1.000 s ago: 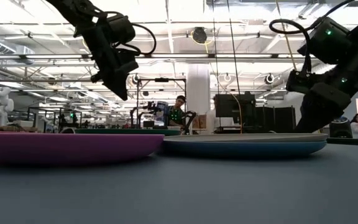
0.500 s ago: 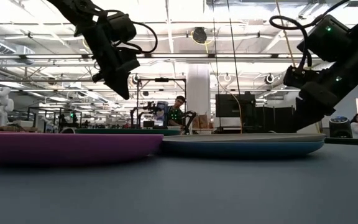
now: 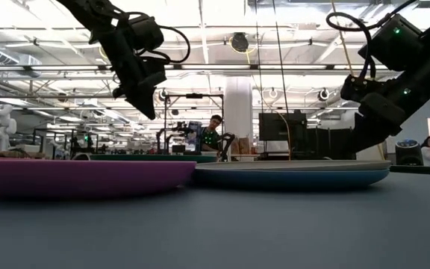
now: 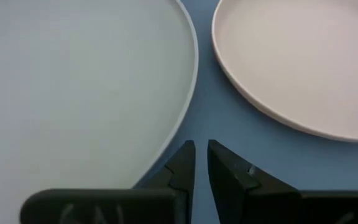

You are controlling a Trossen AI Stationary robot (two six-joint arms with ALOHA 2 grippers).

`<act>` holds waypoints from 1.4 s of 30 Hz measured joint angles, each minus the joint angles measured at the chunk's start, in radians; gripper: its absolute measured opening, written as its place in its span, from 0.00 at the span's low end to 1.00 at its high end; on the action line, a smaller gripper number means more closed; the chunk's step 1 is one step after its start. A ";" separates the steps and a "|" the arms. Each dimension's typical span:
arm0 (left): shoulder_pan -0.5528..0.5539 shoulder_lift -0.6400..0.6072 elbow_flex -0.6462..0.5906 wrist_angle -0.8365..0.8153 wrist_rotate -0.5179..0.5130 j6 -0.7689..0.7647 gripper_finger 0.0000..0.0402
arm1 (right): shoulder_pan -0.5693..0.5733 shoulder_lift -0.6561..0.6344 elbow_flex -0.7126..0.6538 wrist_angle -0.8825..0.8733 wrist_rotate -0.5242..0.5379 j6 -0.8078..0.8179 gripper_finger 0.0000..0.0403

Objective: Stack plastic plates
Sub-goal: Stack the green plate on top of the gray plate

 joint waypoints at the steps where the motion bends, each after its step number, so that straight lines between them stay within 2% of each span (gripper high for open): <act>1: 0.006 0.000 0.000 0.003 0.020 0.018 0.04 | 0.000 -0.007 0.000 -0.001 -0.001 0.000 0.09; 6: 0.075 0.025 0.000 0.047 0.213 0.078 0.04 | 0.000 -0.035 0.001 -0.001 0.000 -0.026 0.09; 11: 0.143 0.113 0.000 0.106 0.293 0.131 0.04 | -0.006 -0.049 0.002 -0.001 0.030 -0.079 0.09; 16: 0.158 0.168 -0.001 0.126 0.301 0.140 0.04 | -0.028 -0.049 0.023 -0.011 0.095 -0.111 0.09; 31: 0.142 0.148 0.000 0.088 0.277 0.170 0.05 | -0.036 -0.048 0.112 -0.009 0.079 -0.153 0.09; 34: 0.148 0.148 0.000 0.073 0.275 0.188 0.11 | -0.036 -0.049 0.113 -0.009 0.079 -0.141 0.09; 38: 0.163 0.148 0.000 0.038 0.271 0.215 0.25 | -0.036 -0.048 0.113 -0.009 0.078 -0.128 0.09; 42: 0.180 0.148 0.000 0.035 0.186 0.213 0.39 | -0.036 -0.048 0.113 -0.010 0.077 -0.111 0.09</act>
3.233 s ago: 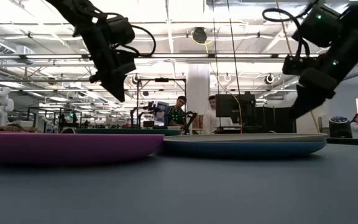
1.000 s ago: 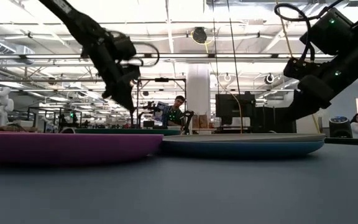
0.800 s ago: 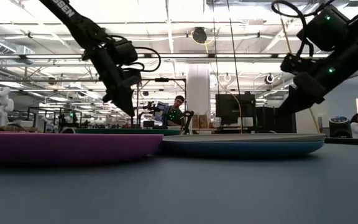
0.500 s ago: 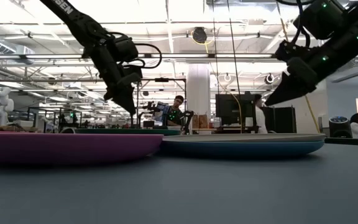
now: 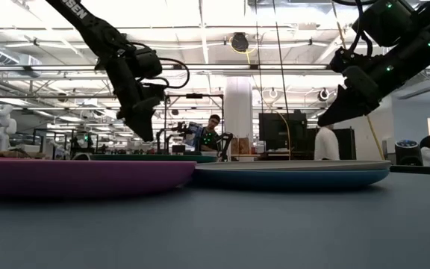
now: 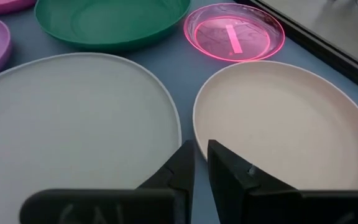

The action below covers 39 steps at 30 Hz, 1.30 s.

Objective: Stack plastic plates
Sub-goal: Stack the green plate on top of the gray plate

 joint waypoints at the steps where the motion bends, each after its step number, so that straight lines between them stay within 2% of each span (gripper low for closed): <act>1: 0.006 0.000 0.000 0.000 -0.021 -0.009 0.42 | 0.000 0.000 0.000 -0.003 -0.001 0.004 0.09; 4: 0.022 0.000 0.000 -0.009 -0.025 -0.029 0.47 | 0.000 0.000 0.000 -0.013 -0.001 0.010 0.09; 9: 0.028 0.016 0.000 -0.016 -0.004 -0.035 0.48 | 0.001 0.000 0.000 -0.037 -0.002 0.034 0.09; 21: 0.026 0.122 0.000 -0.013 -0.004 -0.058 0.48 | 0.001 0.000 0.000 -0.063 -0.002 0.047 0.09; 34: 0.013 0.137 0.000 -0.011 -0.010 -0.042 0.48 | 0.001 0.000 0.000 -0.061 -0.002 0.036 0.09; 39: 0.013 0.137 0.000 -0.012 -0.010 -0.041 0.42 | 0.001 0.000 0.000 -0.061 -0.002 0.036 0.09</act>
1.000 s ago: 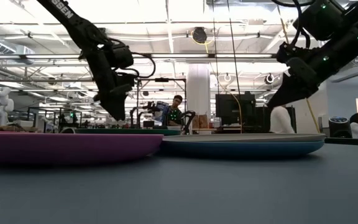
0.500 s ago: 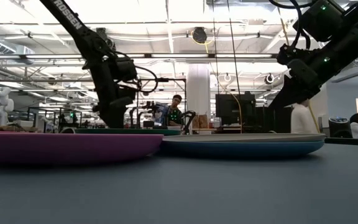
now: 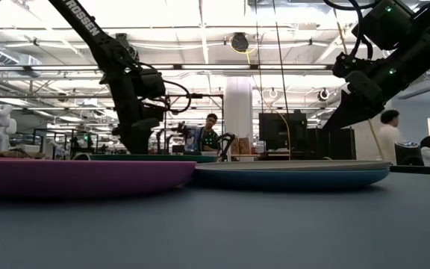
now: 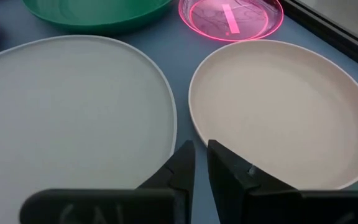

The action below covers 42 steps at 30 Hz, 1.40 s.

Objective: Stack plastic plates
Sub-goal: Stack the green plate on top of the gray plate

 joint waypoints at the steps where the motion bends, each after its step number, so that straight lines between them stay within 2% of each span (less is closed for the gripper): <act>1: 0.000 0.000 0.000 0.000 0.000 0.000 0.41 | 0.000 0.000 0.000 0.000 0.000 0.000 0.09; 25: 0.001 -0.003 0.001 -0.018 0.006 -0.004 0.03 | 0.000 0.000 0.000 0.000 0.000 0.000 0.09; 34: 0.000 -0.007 0.002 -0.022 0.007 -0.004 0.02 | 0.000 0.000 0.000 0.000 0.000 0.000 0.09; 42: 0.001 -0.120 0.000 -0.032 -0.003 -0.004 0.02 | 0.000 0.000 0.000 0.000 0.000 0.000 0.09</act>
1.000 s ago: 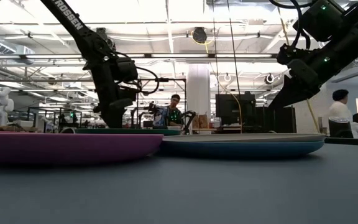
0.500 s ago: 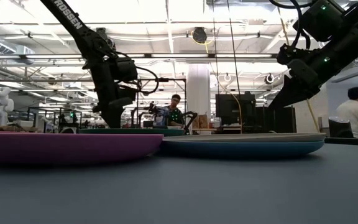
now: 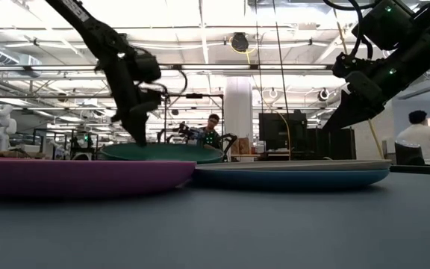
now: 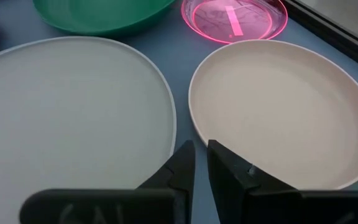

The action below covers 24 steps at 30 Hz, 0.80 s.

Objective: Stack plastic plates
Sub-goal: Stack the green plate on top of the gray plate

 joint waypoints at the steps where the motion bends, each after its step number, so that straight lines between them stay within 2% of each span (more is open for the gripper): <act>1: 0.000 -0.023 0.000 0.000 -0.002 0.000 0.02 | 0.000 0.000 0.000 0.000 0.000 0.000 0.09; 7: -0.023 -0.152 0.000 -0.013 -0.004 -0.011 0.02 | 0.000 0.000 0.000 0.000 0.000 0.000 0.09; 11: -0.072 -0.220 0.000 -0.005 0.056 -0.037 0.02 | 0.000 0.000 0.000 0.000 0.000 0.000 0.09; 20: -0.301 -0.241 0.000 0.066 0.071 -0.128 0.02 | 0.000 0.000 0.000 0.001 0.000 -0.001 0.09; 24: -0.408 -0.228 -0.001 0.151 0.007 -0.177 0.02 | 0.000 0.000 0.000 0.002 0.001 -0.008 0.09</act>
